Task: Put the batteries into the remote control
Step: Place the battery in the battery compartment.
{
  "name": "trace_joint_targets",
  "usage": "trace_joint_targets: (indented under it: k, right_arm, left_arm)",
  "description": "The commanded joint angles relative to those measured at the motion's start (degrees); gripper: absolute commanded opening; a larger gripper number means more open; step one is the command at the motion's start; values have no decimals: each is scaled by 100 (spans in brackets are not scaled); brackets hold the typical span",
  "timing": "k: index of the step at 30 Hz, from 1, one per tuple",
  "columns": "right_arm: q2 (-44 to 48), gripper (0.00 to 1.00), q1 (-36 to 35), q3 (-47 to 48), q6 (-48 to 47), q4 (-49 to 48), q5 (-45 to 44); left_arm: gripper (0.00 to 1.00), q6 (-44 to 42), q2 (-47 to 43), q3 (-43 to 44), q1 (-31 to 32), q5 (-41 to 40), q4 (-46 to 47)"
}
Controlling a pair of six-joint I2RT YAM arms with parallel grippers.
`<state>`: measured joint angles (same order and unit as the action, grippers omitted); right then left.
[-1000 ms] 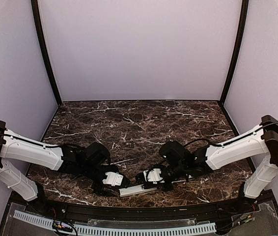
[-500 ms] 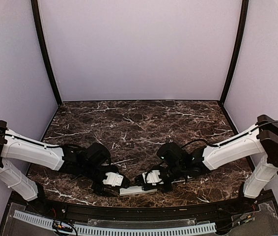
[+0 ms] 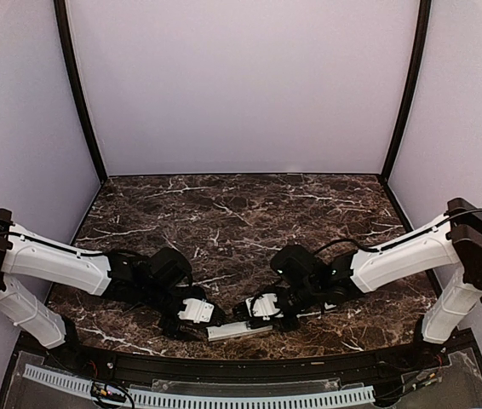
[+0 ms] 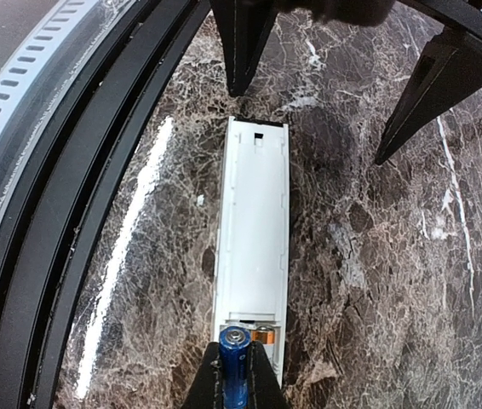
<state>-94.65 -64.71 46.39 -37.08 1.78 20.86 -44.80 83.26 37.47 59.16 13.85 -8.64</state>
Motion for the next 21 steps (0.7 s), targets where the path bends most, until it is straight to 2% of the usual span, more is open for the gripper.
trace_joint_targets:
  k: [1, 7, 11, 21]
  right_arm:
    - [-141, 0, 30, 61, -84, 121, -112]
    - [-219, 0, 28, 100, -149, 276, -217]
    - [-231, 9, 31, 167, -176, 408, -232]
    - [-224, 18, 22, 404, -133, 591, -248]
  left_arm:
    - [85, 9, -11, 50, 35, -22, -44]
    - [85, 16, -4, 54, 35, -25, -41]
    - [86, 10, -3, 50, 36, -22, -46]
    - [87, 15, -12, 45, 35, -27, -40]
